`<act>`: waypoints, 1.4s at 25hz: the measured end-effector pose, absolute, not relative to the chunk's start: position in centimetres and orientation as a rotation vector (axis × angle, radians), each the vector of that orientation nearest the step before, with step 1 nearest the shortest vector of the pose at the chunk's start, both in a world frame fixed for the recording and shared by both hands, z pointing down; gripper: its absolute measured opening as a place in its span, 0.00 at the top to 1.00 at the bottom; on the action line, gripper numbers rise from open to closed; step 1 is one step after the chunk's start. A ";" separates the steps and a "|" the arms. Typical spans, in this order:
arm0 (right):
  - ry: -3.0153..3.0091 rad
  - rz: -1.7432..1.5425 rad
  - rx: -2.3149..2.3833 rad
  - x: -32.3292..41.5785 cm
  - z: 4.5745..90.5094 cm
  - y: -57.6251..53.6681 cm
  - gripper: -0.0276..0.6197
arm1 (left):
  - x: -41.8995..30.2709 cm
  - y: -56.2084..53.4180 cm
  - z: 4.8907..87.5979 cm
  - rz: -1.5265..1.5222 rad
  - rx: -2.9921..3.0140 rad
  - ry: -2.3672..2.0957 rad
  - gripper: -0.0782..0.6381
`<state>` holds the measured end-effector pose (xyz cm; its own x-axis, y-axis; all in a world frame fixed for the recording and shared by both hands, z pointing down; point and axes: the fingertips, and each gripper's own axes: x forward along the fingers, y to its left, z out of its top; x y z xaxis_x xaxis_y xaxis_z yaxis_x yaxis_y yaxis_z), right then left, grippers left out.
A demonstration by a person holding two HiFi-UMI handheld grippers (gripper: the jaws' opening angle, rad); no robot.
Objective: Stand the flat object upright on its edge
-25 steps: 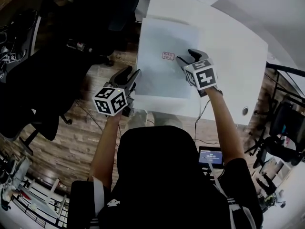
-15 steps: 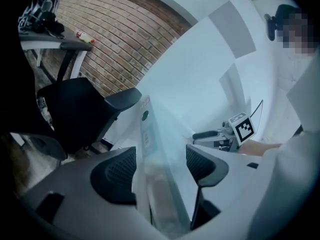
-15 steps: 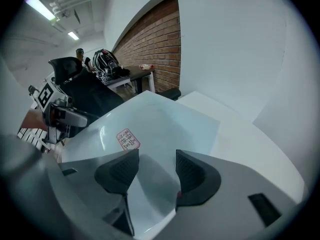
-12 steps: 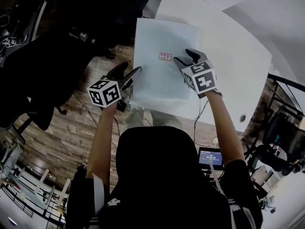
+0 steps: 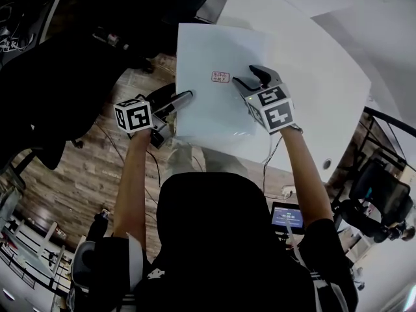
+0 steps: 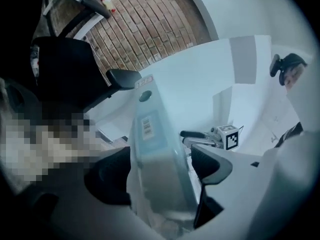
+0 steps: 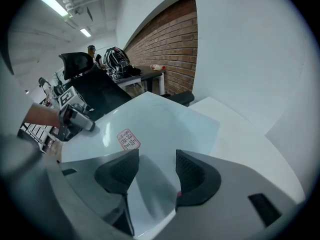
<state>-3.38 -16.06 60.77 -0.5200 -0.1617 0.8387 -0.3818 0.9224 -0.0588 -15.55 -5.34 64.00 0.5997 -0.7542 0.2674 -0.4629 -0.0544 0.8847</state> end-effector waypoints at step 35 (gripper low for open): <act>-2.155 0.340 0.365 -5.8 60.1 -13.8 0.56 | -13.8 -4.6 62.5 -0.377 1.719 -0.829 0.39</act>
